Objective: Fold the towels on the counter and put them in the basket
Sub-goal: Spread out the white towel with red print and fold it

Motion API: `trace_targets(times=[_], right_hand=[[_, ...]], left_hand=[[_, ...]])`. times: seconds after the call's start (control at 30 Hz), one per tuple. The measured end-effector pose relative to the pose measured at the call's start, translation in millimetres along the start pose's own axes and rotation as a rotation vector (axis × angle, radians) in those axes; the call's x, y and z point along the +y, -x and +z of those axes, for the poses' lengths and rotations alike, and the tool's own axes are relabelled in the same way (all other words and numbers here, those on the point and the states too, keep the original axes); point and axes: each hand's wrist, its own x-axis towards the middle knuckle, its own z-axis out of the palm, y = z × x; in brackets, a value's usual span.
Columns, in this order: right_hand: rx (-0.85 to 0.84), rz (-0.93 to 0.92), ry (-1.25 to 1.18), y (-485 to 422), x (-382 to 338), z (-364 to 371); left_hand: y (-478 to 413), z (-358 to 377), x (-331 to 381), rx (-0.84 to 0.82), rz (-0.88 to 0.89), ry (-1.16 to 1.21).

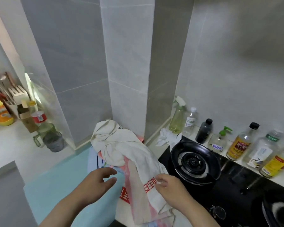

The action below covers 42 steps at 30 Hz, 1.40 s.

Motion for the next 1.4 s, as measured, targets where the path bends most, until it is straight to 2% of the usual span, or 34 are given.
trace_targets(times=[0.27, 0.37, 0.5, 0.63, 0.73, 0.8, 0.87, 0.97, 1.13, 1.3, 1.4], right_hand=[[0.090, 0.178, 0.305, -58, 15, 54], [0.203, 0.218, 0.258, -67, 10, 67], [0.410, 0.312, 0.200, -67, 0, 73], [0.637, 0.299, 0.106, -71, -23, 74], [0.718, 0.267, 0.077, -78, -48, 73], [0.768, 0.258, 0.056, -83, -63, 74], [0.830, 0.246, 0.016, -85, -75, 77], [0.906, 0.205, -0.001, -90, -88, 78], [1.007, 0.149, -0.124, -99, -123, 78], [1.018, 0.070, -0.226, -90, -169, 84], [0.958, 0.007, -0.194, -77, -187, 109]], left_hand=[[-164, -1, -44, -0.142, 0.206, -0.155], [-219, -1, -66, -0.145, 0.373, -0.303], [-268, -2, -100, -0.269, 0.505, -0.525], [-295, 3, -127, -0.205, 0.754, -0.653], [-308, -1, -136, -0.128, 0.907, -0.537], [-317, -5, -138, -0.117, 0.911, -0.468], [-321, -9, -135, -0.057, 0.843, -0.373], [-316, -23, -120, 0.047, 0.650, -0.128], [-294, -66, -84, 0.150, 0.588, 0.244], [-260, -119, -70, 0.275, 0.627, 0.324], [-232, -137, -91, 0.251, 0.738, 0.297]])
